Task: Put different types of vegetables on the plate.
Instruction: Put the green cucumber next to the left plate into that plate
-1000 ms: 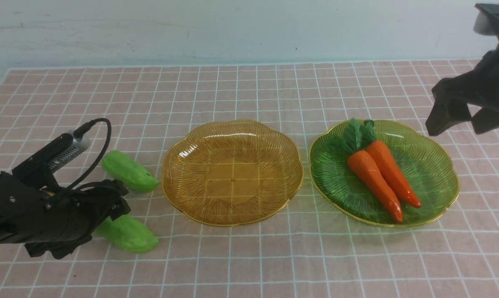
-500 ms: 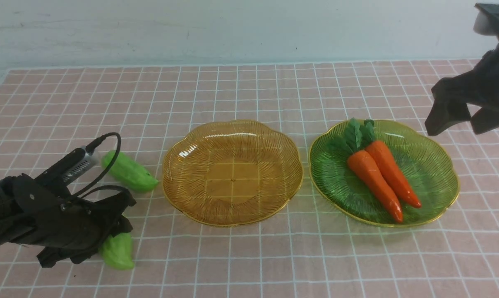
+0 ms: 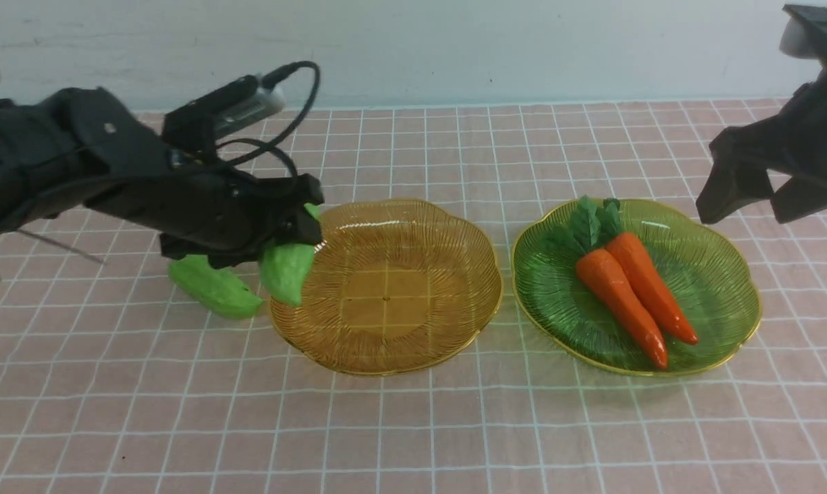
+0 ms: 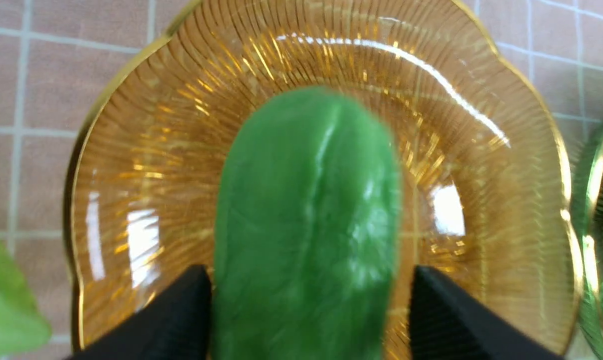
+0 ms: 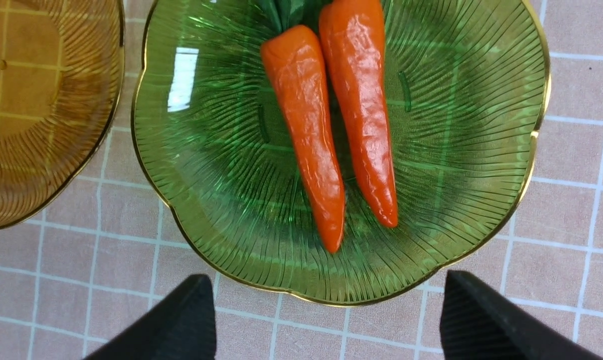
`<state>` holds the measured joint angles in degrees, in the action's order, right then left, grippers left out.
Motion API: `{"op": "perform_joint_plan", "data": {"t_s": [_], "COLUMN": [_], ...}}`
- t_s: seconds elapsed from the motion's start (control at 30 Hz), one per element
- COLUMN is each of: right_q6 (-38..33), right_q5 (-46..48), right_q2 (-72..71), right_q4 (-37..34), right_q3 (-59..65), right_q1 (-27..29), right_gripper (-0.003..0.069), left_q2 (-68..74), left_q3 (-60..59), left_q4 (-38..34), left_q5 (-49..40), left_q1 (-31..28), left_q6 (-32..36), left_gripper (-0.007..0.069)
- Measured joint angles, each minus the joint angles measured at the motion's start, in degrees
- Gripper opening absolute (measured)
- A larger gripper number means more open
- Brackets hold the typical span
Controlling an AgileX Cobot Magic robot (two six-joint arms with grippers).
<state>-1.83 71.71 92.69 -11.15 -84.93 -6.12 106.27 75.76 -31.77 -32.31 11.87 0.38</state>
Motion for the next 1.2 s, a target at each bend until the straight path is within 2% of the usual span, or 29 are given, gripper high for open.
{"op": "perform_joint_plan", "data": {"t_s": [0.07, 0.13, 0.2, 0.3, 0.37, 0.47, 0.83, 1.03, 1.13, 1.2], "right_q6": [0.0, 0.0, 0.0, -0.51, -0.65, -0.65, -0.76, -0.78, -0.83, -0.83], "right_q5": [0.0, 0.0, 0.0, 0.0, 0.0, 0.0, 0.0, 0.0, 0.0, 0.0], "right_q2": [0.0, 0.0, 0.0, 0.0, 0.0, 0.0, 0.0, 0.0, 0.0, 0.0], "right_q4": [0.0, 0.0, 0.0, 0.0, 0.0, 0.0, 0.0, 0.0, 0.0, 0.0], "right_q3": [0.0, 0.0, 0.0, 0.0, 0.0, 0.0, 0.0, 0.0, 0.0, 0.0], "right_q1": [0.0, 0.0, 0.0, 0.0, 0.0, 0.0, 0.0, 0.0, 0.0, 0.0], "right_gripper": [0.0546, 0.0546, 0.0546, 0.0546, 0.0546, 0.0546, 0.0546, 0.0546, 0.0546, 0.0546], "left_q2": [1.48, 1.55, 1.06, 0.56, 1.27, 4.03, 9.69, 9.8, 9.15, 7.58], "left_q3": [1.68, 2.63, 3.32, 3.66, 3.66, 3.66, 3.66, 3.92, 5.83, 8.01], "left_q4": [-0.05, 0.12, 0.36, 1.89, 3.14, 3.65, 3.47, 3.11, 3.41, 3.75], "left_q5": [-0.7, -1.52, -2.1, -4.82, -6.61, -8.11, -7.37, -7.62, -12.25, -16.16], "left_q1": [-0.88, -2.34, -5.13, -10.52, -14.04, -15.93, -15.98, -15.98, -15.98, -15.47], "left_q6": [0.0, 0.0, 0.0, -0.95, -3.3, -7.04, -8.92, -6.41, -3.09, -0.81], "left_gripper": [0.0596, 0.0648, 0.0673, 0.0665, 0.064, 0.0603, 0.0491, 0.0347, 0.0279, 0.0269]}}
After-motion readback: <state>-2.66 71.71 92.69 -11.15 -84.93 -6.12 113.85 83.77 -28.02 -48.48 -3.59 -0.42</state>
